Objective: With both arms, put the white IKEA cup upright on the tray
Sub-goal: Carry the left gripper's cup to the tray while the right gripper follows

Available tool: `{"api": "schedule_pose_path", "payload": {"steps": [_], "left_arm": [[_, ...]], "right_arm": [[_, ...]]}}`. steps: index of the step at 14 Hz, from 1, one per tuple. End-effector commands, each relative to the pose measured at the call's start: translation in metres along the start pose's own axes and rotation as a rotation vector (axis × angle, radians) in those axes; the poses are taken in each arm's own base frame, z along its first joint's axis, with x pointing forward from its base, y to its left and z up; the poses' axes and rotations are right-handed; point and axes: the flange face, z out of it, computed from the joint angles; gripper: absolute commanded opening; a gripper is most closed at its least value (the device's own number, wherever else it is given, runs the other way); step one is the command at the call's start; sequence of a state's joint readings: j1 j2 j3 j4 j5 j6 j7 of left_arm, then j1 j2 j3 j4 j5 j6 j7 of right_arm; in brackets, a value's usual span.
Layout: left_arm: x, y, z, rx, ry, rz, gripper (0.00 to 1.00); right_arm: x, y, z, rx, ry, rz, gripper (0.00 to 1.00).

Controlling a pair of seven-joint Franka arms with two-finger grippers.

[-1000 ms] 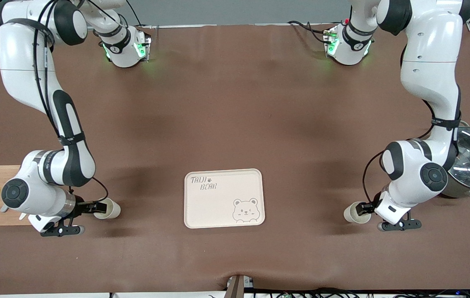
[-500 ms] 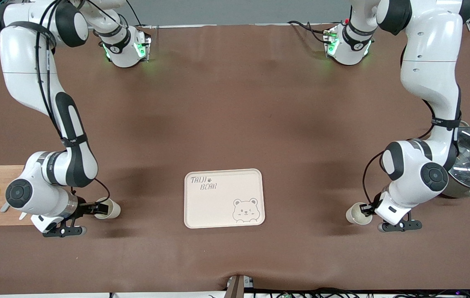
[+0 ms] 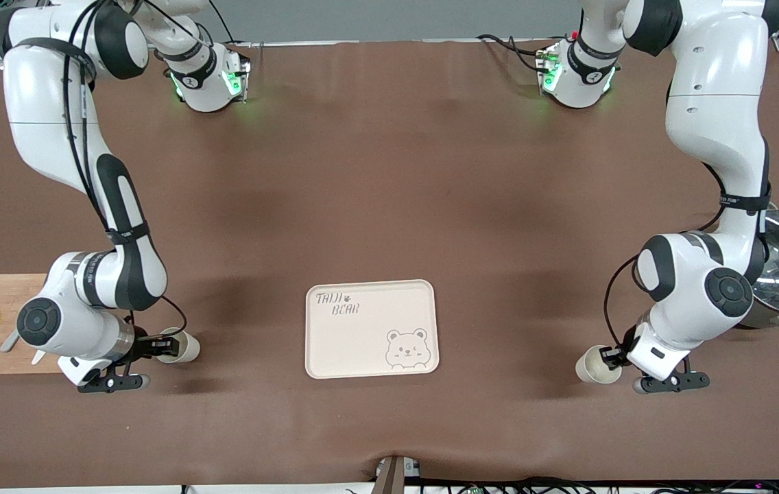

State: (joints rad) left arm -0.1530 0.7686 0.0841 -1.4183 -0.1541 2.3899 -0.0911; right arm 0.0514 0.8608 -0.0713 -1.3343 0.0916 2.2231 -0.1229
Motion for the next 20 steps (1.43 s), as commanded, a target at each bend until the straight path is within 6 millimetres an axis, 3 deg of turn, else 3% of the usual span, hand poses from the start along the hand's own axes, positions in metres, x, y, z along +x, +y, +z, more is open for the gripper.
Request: {"api": "schedule_pose_path", "payload": {"steps": [1,3,5,13,18,20], "left_arm": [[0.002,0.031,-0.019,-0.012,-0.038,-0.035,0.0],[-0.002,0.057,-0.024,-0.008,-0.056,-0.072,0.0],[-0.01,0.09,-0.024,-0.009,-0.057,-0.112,0.0],[-0.051,0.201,-0.027,-0.003,-0.052,-0.259,0.0],[-0.083,0.261,-0.024,-0.005,-0.061,-0.32,0.0],[-0.098,0.28,-0.015,0.002,-0.072,-0.33,0.0]], "right_arm": [[0.002,-0.003,-0.001,0.006,0.008,0.005,0.32],[0.002,-0.004,-0.001,0.006,0.006,0.001,0.11],[0.002,-0.004,-0.001,0.007,0.005,0.001,0.0],[0.005,-0.011,-0.011,0.017,0.012,-0.001,0.0],[0.007,-0.045,-0.036,0.063,-0.042,0.04,0.0],[0.012,-0.075,-0.056,0.111,-0.066,0.098,0.0]]}}
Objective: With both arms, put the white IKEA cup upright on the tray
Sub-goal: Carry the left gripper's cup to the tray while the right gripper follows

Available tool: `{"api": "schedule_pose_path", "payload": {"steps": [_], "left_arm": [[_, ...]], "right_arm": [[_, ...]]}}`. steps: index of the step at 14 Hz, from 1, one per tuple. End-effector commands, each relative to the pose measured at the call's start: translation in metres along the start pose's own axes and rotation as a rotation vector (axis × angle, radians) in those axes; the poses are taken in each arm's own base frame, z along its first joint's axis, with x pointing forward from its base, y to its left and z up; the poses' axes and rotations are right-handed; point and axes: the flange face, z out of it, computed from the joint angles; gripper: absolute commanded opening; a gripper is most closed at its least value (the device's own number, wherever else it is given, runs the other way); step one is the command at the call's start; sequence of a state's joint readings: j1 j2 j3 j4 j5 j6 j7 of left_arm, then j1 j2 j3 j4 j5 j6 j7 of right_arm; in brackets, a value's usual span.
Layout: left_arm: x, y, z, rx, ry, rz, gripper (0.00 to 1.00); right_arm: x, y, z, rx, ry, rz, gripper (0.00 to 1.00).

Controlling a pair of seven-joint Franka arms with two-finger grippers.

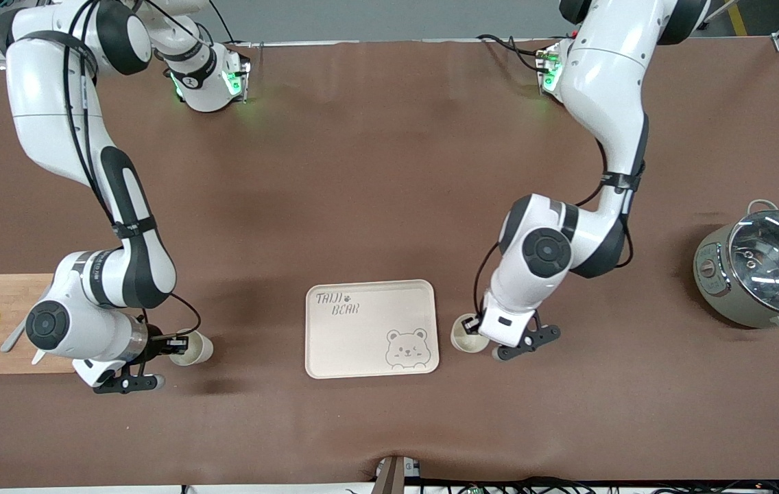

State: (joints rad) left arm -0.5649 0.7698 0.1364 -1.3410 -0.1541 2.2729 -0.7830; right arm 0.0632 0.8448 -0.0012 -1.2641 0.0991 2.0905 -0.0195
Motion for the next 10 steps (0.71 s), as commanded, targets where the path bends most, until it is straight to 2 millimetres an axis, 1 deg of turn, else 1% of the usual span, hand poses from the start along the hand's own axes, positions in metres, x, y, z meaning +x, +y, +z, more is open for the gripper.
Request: {"api": "schedule_pose_path", "payload": {"steps": [1,2,3,5,7,8,9,10], "left_arm": [[-0.015,0.017,0.01,0.015,-0.001,-0.026,0.0],[-0.023,0.025,0.015,0.015,0.0,-0.027,0.0],[-0.027,0.031,0.02,0.016,0.005,-0.039,0.0],[-0.041,0.044,0.031,0.018,0.008,-0.041,0.0],[-0.045,0.048,0.034,0.016,0.008,-0.047,0.0],[-0.053,0.053,0.037,0.017,0.006,-0.043,0.0],[-0.057,0.056,0.039,0.014,0.008,-0.05,0.0],[-0.063,0.061,0.045,0.012,0.011,-0.051,0.0]], "right_arm": [[0.003,-0.037,-0.035,0.054,-0.027,0.078,0.0],[0.004,-0.05,-0.043,0.069,-0.03,0.106,0.0],[0.002,-0.061,-0.045,0.081,-0.043,0.141,0.0],[-0.002,-0.095,-0.045,0.088,-0.053,0.2,0.0],[-0.01,-0.141,-0.044,0.08,-0.058,0.24,0.0],[-0.013,-0.165,-0.047,0.079,-0.052,0.269,0.0],[-0.019,-0.193,-0.047,0.08,-0.046,0.298,0.0],[-0.025,-0.217,-0.046,0.075,-0.042,0.324,0.0]]}}
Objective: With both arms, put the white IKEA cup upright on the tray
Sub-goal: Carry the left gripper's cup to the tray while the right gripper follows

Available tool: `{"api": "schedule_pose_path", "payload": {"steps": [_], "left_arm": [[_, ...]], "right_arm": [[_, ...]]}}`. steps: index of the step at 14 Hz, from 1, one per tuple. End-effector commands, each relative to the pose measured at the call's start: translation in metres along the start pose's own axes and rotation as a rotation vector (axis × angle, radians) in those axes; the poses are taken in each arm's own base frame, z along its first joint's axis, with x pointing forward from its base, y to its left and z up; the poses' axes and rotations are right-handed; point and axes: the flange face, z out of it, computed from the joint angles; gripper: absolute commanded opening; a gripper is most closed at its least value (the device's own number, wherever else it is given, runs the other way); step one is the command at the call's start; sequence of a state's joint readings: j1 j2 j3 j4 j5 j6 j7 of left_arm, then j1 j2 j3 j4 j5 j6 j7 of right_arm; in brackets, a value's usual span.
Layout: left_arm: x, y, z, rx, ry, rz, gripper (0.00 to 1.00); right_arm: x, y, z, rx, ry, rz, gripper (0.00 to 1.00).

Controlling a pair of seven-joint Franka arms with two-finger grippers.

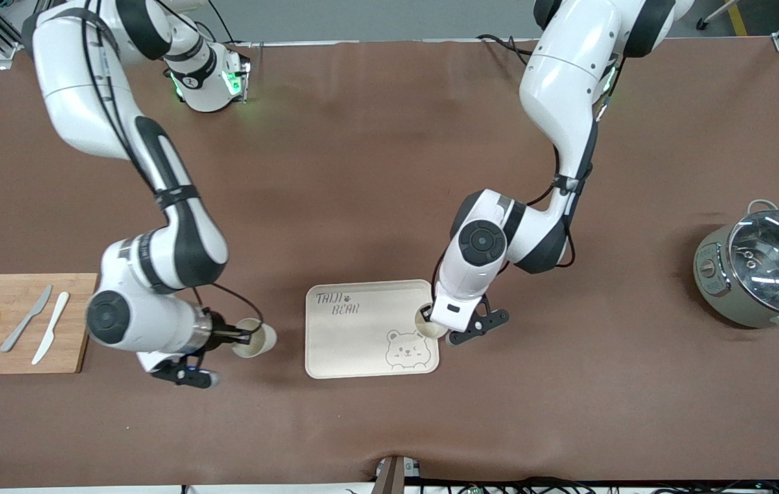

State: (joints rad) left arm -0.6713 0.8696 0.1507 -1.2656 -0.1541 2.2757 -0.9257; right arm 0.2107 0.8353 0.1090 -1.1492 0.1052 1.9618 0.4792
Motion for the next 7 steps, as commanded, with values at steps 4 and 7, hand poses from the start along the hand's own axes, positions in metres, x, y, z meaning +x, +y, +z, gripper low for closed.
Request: {"api": "schedule_pose_path", "payload": {"steps": [4,7], "left_arm": [[-0.02,0.023,0.017,-0.016,0.027,-0.013,0.0],[-0.025,0.025,0.021,-0.023,0.03,-0.001,0.0]], "right_arm": [[-0.054,-0.098,0.005,0.015,0.061,0.08,0.0],[-0.062,-0.113,0.023,-0.019,0.121,0.078,0.0]]}}
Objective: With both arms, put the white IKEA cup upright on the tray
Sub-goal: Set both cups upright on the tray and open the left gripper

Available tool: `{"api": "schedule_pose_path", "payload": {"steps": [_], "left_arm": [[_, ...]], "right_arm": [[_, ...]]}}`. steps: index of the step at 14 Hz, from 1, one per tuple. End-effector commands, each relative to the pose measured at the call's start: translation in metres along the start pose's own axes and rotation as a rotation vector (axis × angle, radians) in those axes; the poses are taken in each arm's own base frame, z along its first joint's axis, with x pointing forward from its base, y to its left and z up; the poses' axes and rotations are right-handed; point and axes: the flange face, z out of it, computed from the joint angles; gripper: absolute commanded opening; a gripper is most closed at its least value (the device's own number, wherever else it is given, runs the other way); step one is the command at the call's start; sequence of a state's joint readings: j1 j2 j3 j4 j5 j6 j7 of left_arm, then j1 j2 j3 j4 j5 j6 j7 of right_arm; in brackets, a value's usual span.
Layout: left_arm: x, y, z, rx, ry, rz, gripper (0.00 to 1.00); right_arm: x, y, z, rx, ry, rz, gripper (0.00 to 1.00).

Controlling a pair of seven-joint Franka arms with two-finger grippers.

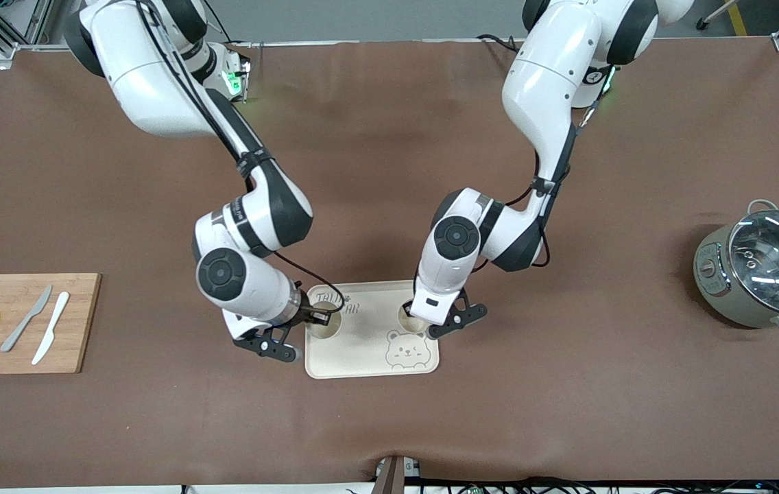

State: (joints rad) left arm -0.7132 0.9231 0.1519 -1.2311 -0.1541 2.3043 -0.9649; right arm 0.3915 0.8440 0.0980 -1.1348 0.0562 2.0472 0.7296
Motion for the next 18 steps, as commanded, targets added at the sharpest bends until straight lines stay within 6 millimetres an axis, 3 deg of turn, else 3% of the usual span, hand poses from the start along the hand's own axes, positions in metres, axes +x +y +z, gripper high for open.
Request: {"api": "schedule_pose_path", "payload": {"steps": [1,3,6,9,12,15,18], "left_arm": [[0.002,0.007,-0.002,-0.02,0.027,-0.006,0.13],[0.004,0.007,-0.005,-0.023,0.029,-0.004,0.48],[0.007,0.008,-0.015,-0.035,0.035,-0.011,0.89],[0.018,0.008,-0.04,-0.057,0.051,-0.02,1.0],[0.035,0.004,-0.072,-0.072,0.088,-0.029,1.0],[0.065,-0.014,-0.106,-0.083,0.1,-0.048,1.0],[0.094,-0.037,-0.126,-0.07,0.1,-0.036,1.0]], "right_arm": [[-0.002,-0.008,0.012,-0.009,0.049,0.014,0.0],[-0.002,-0.009,0.022,-0.005,0.054,0.013,0.0],[-0.002,-0.011,0.036,-0.012,0.089,-0.01,0.0],[-0.004,-0.009,0.054,-0.031,0.1,-0.015,0.0],[-0.015,-0.014,0.074,-0.05,0.134,-0.025,0.0],[-0.019,-0.015,0.086,-0.072,0.145,-0.028,0.0],[-0.02,-0.015,0.088,-0.073,0.142,-0.027,0.0]]}}
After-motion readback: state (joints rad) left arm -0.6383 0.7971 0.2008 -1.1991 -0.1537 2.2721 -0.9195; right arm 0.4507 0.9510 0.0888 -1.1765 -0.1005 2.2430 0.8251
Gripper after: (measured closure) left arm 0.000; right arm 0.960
